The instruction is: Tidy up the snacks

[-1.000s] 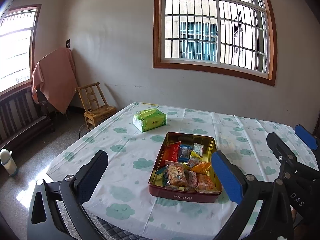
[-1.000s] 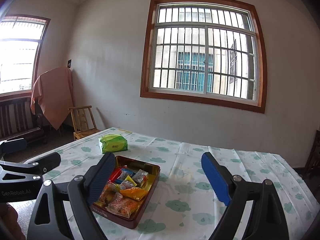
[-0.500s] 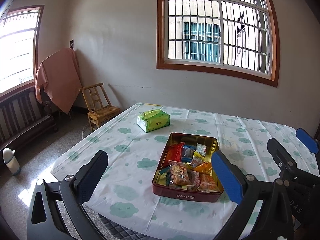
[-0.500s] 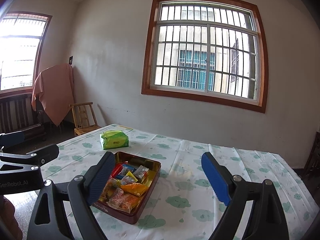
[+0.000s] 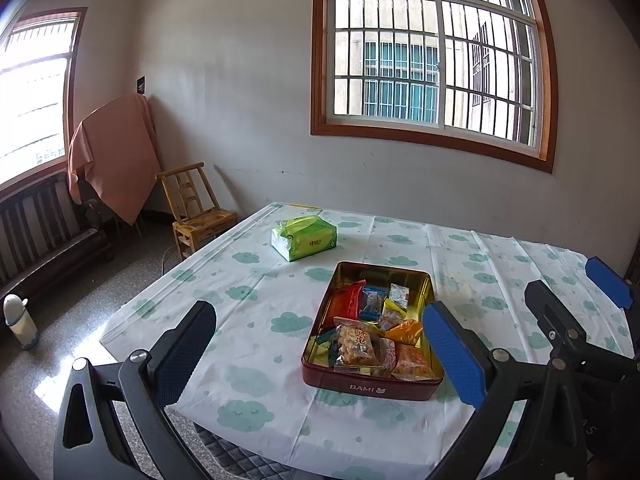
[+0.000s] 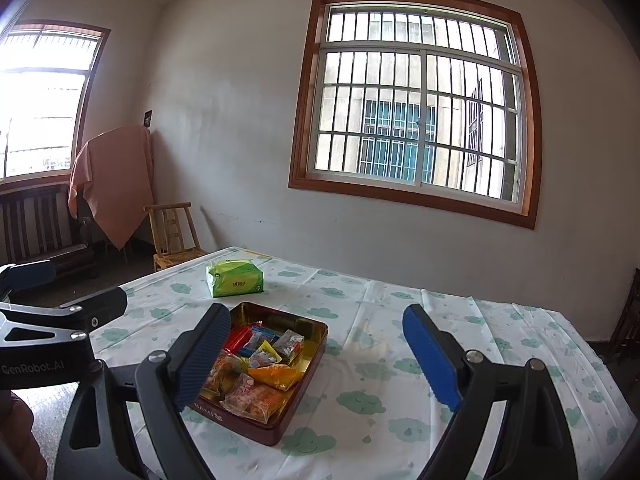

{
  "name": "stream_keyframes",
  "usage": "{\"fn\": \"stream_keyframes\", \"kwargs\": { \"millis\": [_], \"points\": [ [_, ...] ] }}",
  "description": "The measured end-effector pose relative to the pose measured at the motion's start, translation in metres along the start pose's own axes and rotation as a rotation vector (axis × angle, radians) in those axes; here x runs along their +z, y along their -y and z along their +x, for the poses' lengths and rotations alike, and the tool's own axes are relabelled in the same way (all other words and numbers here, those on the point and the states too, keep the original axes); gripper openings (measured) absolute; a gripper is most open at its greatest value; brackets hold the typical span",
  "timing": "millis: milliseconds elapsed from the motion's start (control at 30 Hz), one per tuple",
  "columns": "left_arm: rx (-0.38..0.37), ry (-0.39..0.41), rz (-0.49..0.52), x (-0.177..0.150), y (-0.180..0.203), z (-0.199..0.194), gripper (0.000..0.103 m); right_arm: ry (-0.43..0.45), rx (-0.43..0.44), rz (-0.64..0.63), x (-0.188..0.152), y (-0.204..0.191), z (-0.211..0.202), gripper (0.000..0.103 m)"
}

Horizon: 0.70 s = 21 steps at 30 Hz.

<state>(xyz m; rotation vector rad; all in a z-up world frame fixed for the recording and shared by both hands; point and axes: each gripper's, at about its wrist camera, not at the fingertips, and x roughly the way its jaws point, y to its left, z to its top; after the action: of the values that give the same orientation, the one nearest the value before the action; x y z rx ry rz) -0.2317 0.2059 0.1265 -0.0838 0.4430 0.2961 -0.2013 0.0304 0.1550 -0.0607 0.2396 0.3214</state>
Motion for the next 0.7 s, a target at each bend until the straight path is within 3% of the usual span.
{"fn": "stream_keyframes", "kwargs": {
  "millis": [533,700],
  "points": [
    [-0.009,-0.043,0.007,-0.007,0.005,0.014,0.103,-0.02,0.008,0.017,-0.006,0.007,0.006,0.09],
    [0.007,-0.046,0.047,-0.006,0.014,0.018,0.103,-0.087,-0.029,0.03,-0.023,0.042,0.027,0.09]
  ]
}}
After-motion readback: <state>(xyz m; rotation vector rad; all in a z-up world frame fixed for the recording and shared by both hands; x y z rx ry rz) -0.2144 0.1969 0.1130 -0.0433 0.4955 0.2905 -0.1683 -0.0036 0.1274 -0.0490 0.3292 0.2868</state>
